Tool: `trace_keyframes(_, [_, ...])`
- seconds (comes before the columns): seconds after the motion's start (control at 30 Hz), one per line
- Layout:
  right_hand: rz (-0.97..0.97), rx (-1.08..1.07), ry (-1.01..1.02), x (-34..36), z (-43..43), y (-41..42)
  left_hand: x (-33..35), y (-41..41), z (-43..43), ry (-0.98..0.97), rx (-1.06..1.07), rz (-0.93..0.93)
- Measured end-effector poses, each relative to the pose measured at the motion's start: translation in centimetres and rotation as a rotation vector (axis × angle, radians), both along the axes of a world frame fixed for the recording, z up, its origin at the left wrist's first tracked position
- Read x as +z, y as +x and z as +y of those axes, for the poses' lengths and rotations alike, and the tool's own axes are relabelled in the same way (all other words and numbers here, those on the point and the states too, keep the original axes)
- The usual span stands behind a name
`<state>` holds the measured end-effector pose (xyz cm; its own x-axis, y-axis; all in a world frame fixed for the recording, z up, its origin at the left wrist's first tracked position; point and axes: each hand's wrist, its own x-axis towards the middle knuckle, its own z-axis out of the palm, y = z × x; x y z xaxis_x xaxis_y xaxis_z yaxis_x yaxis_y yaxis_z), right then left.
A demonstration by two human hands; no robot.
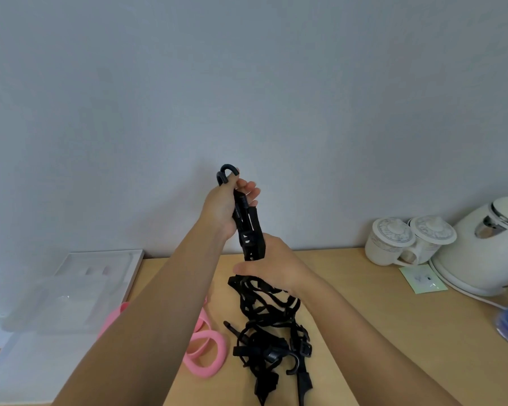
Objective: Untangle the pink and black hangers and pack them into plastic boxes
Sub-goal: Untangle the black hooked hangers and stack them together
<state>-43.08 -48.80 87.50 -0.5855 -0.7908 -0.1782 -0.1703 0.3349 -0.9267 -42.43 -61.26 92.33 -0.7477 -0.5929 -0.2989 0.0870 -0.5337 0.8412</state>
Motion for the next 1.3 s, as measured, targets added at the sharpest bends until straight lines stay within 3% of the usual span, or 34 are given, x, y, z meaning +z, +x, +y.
trace_keyframes(0.13, [0.373,0.063,0.219,0.1,0.7,-0.9,-0.5,0.5,-0.2,0.041,-0.012,-0.035])
trace_keyframes(0.27, [0.851,0.068,0.393,0.6,1.6,-1.5,-0.7,1.1,-0.3,-0.017,-0.182,-0.228])
trace_keyframes(0.4, [1.268,-0.063,0.35,0.6,1.7,-1.5,-0.7,1.2,0.0,-0.139,-0.351,-0.396])
trace_keyframes(0.63, [1.31,-0.049,0.384,0.7,1.9,-1.8,-1.6,1.8,0.6,-0.268,-0.546,-0.563])
trace_keyframes(0.87, [1.173,-0.089,0.28,-0.8,1.8,-2.7,-1.7,2.6,0.8,-0.358,-0.808,-0.444])
trace_keyframes(1.03, [1.182,-0.018,0.316,0.2,1.9,-2.5,-1.5,2.8,0.9,-0.496,-0.949,-0.51])
trace_keyframes(1.13, [1.118,0.052,0.457,1.0,2.1,-2.9,-1.7,2.8,1.6,-0.605,-0.968,-0.572])
trace_keyframes(1.3, [1.08,0.064,0.521,1.9,2.1,-3.1,-1.7,2.6,2.1,-0.598,-0.874,-0.592])
